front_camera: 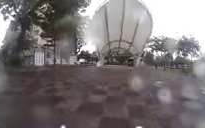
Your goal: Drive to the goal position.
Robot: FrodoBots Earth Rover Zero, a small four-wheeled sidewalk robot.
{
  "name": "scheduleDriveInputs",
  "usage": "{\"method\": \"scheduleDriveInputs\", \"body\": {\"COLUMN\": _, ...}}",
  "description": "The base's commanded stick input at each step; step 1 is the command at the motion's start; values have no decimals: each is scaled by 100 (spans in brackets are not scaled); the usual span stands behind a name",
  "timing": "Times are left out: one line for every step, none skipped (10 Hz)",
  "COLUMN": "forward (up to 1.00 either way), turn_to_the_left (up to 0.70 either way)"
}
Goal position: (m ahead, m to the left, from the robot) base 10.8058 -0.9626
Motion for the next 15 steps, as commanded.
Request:
{"method": "scheduleDriveInputs", "body": {"forward": 100, "turn_to_the_left": 0}}
{"method": "scheduleDriveInputs", "body": {"forward": 100, "turn_to_the_left": 0}}
{"method": "scheduleDriveInputs", "body": {"forward": 100, "turn_to_the_left": 0}}
{"method": "scheduleDriveInputs", "body": {"forward": 100, "turn_to_the_left": 0}}
{"method": "scheduleDriveInputs", "body": {"forward": 100, "turn_to_the_left": 0}}
{"method": "scheduleDriveInputs", "body": {"forward": 100, "turn_to_the_left": 0}}
{"method": "scheduleDriveInputs", "body": {"forward": 100, "turn_to_the_left": 0}}
{"method": "scheduleDriveInputs", "body": {"forward": 100, "turn_to_the_left": 0}}
{"method": "scheduleDriveInputs", "body": {"forward": 100, "turn_to_the_left": 0}}
{"method": "scheduleDriveInputs", "body": {"forward": 100, "turn_to_the_left": 0}}
{"method": "scheduleDriveInputs", "body": {"forward": 100, "turn_to_the_left": 0}}
{"method": "scheduleDriveInputs", "body": {"forward": 100, "turn_to_the_left": 0}}
{"method": "scheduleDriveInputs", "body": {"forward": 100, "turn_to_the_left": 0}}
{"method": "scheduleDriveInputs", "body": {"forward": 100, "turn_to_the_left": 0}}
{"method": "scheduleDriveInputs", "body": {"forward": 100, "turn_to_the_left": -2}}
